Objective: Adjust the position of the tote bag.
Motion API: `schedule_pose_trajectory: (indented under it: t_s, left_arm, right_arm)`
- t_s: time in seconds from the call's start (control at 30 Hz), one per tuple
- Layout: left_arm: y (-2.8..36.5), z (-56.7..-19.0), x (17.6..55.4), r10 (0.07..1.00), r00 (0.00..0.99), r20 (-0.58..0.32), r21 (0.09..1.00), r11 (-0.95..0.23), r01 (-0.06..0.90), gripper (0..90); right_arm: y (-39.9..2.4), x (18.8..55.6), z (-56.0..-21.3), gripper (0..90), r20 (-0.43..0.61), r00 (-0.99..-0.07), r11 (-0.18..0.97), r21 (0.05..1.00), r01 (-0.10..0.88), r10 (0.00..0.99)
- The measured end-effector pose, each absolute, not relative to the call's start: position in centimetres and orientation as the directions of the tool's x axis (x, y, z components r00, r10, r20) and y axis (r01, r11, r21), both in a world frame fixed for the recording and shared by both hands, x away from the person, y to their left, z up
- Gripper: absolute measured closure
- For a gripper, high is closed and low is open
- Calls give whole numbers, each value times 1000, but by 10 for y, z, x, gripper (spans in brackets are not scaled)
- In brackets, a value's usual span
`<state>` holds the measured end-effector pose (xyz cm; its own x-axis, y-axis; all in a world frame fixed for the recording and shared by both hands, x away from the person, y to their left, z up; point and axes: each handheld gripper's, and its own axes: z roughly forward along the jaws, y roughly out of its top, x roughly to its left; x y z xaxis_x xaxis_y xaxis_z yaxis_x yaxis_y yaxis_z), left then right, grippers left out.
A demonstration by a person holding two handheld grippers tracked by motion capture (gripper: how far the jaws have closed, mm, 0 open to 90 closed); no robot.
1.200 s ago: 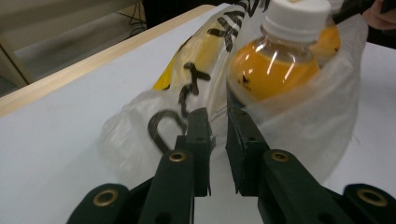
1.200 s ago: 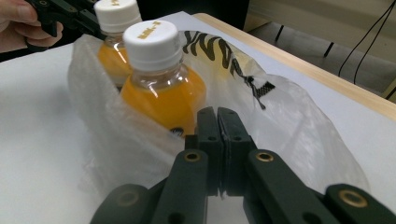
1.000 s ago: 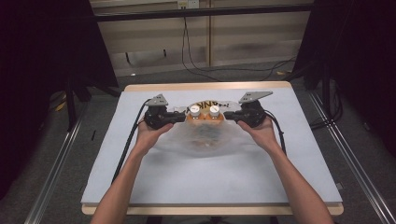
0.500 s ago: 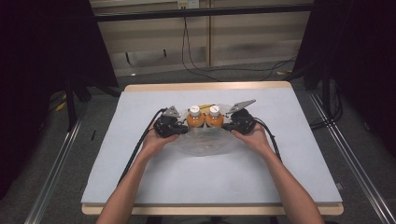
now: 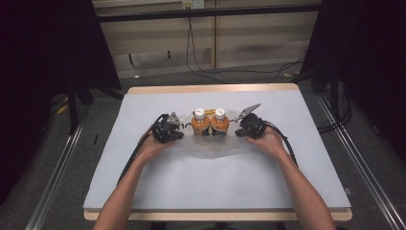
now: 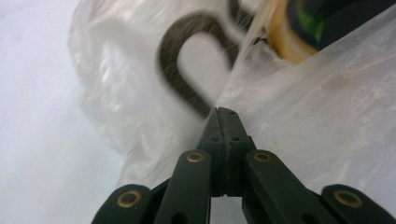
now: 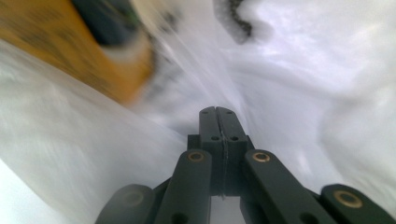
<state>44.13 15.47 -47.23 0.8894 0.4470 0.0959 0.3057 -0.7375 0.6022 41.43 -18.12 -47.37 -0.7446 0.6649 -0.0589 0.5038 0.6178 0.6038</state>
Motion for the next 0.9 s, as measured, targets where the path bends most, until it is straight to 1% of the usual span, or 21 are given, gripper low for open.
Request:
schedule_pose_trajectory:
  t_s: [0.07,0.1,0.13,0.23,0.27,0.33,0.4,0.5,0.57,0.63,0.67,0.7,0.73,0.77,0.83,0.9]
  left_arm:
    - [160,-471,444,444,890,105,584,-752,306,900]
    - [161,-471,445,449,887,109,585,-751,308,900]
    - [162,-469,446,439,891,115,569,-765,303,900]
    - [166,-467,448,424,895,135,533,-793,295,900]
    - [167,-467,449,423,897,129,532,-792,298,900]
    - [169,-467,450,419,900,122,530,-794,298,900]
    - [171,-465,449,400,909,117,508,-810,292,900]
    - [175,-462,446,370,923,107,471,-836,281,900]
    - [178,-461,443,361,927,100,469,-839,276,900]
    - [181,-460,439,344,936,76,462,-844,273,900]
    - [182,-459,436,321,944,73,450,-855,256,900]
    - [184,-459,434,317,946,68,443,-859,256,900]
    - [185,-458,433,302,950,83,429,-871,240,900]
    - [186,-458,431,324,940,108,423,-871,252,900]
    - [185,-458,436,329,935,130,415,-875,250,900]
    - [184,-458,441,336,932,134,418,-872,254,900]
  right_arm:
    - [-188,415,-472,900,-103,-734,641,578,505,671]
    - [-192,415,-472,900,-91,-725,631,574,522,683]
    - [-195,416,-472,900,-99,-728,637,573,515,678]
    - [-201,417,-469,900,-141,-715,661,533,528,685]
    - [-205,419,-468,900,-159,-722,680,518,519,673]
    - [-208,419,-469,900,-154,-727,681,520,516,669]
    - [-211,418,-468,900,-150,-726,681,511,523,671]
    - [-215,414,-465,900,-134,-762,715,476,512,634]
    - [-217,411,-463,900,-140,-781,740,454,496,609]
    - [-219,407,-462,900,-142,-786,751,438,495,601]
    - [-220,405,-462,900,-134,-797,760,427,490,589]
    - [-222,402,-460,900,-106,-806,762,417,495,582]
    - [-223,400,-460,900,-94,-806,760,412,503,584]
    - [-225,398,-459,900,-93,-812,766,408,497,576]
    - [-228,397,-459,900,-87,-811,765,404,502,578]
    - [-228,398,-459,900,-81,-806,760,399,512,586]
